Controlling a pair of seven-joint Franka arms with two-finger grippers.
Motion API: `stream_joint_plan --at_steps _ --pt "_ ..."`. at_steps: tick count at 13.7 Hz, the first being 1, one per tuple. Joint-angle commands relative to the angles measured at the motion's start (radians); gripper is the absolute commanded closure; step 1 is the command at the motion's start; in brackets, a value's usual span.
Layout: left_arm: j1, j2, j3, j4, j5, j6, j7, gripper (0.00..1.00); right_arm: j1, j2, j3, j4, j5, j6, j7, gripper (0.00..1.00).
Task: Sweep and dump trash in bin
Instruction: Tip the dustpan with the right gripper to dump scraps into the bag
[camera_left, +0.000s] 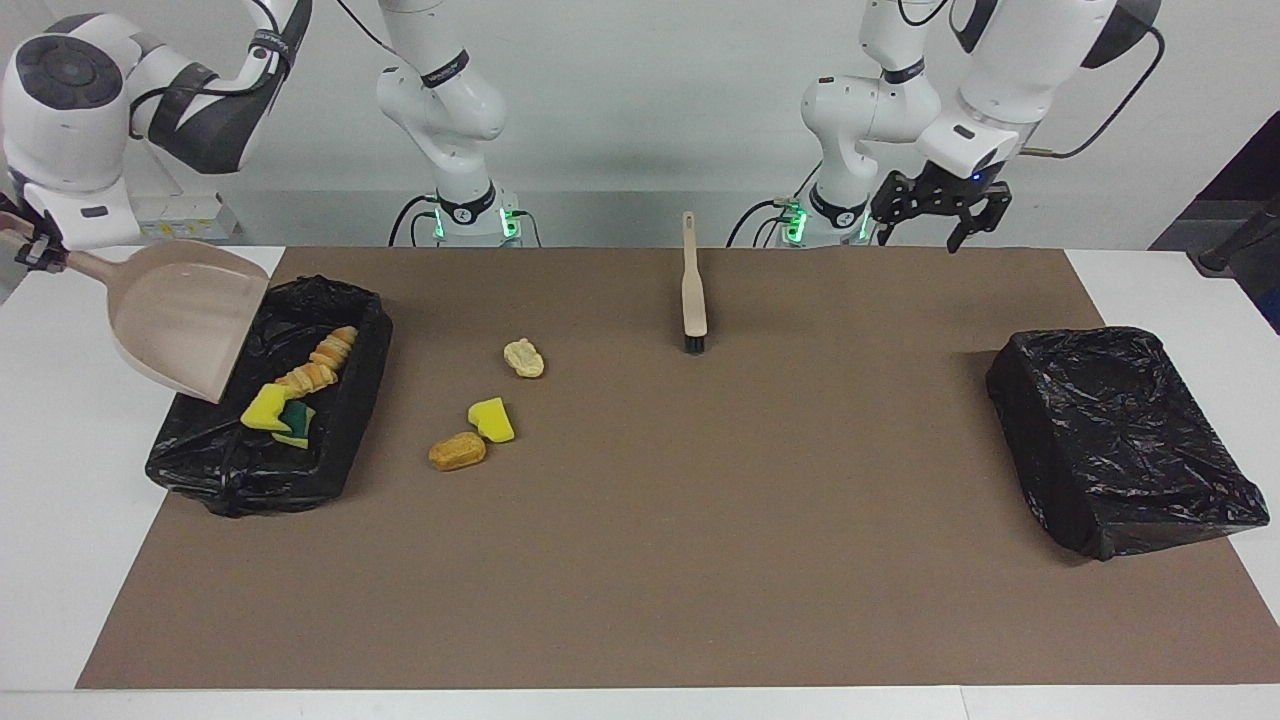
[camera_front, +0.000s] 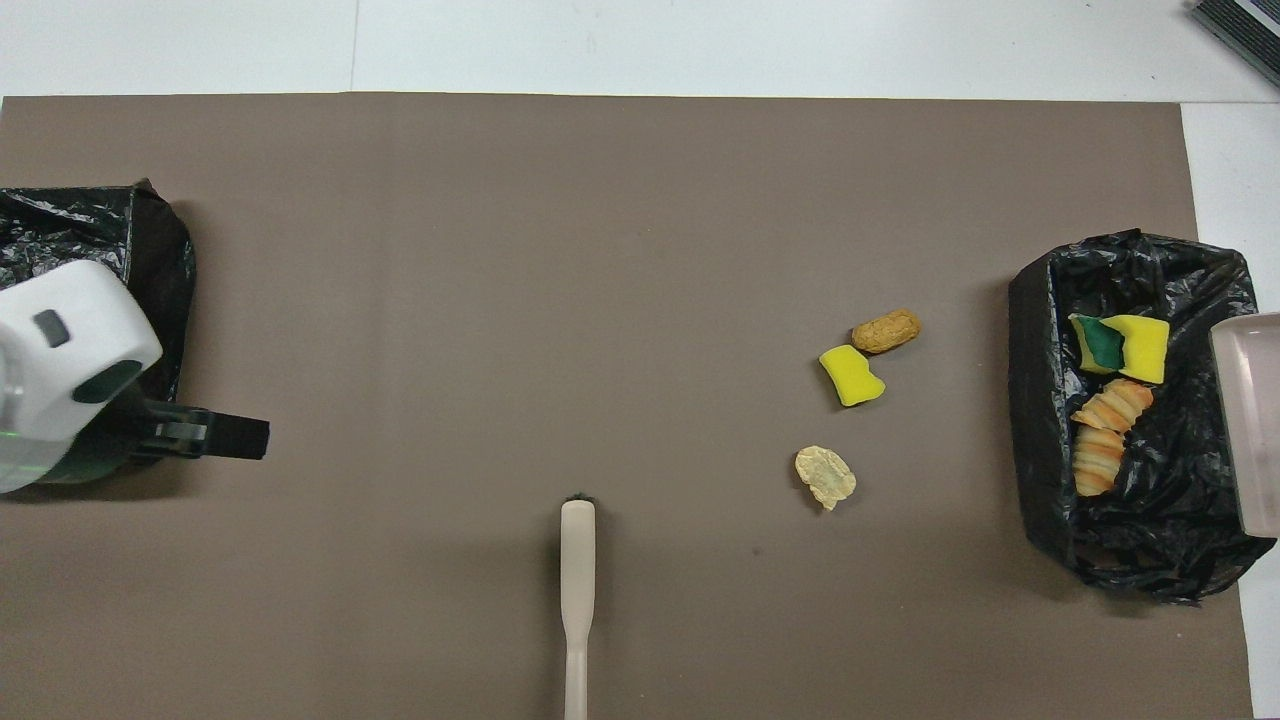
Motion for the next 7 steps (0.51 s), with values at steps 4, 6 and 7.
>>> stream_joint_plan --at_steps 4,6,7 --pt "0.046 0.052 -0.008 0.09 0.019 -0.06 0.058 0.0 0.016 -0.022 0.022 -0.014 0.198 -0.043 0.047 1.0" --pt "0.047 0.063 0.004 0.121 0.017 -0.06 0.065 0.0 0.076 -0.022 0.044 -0.014 0.244 -0.104 0.233 1.0" --pt "0.047 0.083 0.007 0.139 0.019 -0.061 0.067 0.0 0.122 -0.022 0.044 -0.016 0.276 -0.13 0.333 1.0"
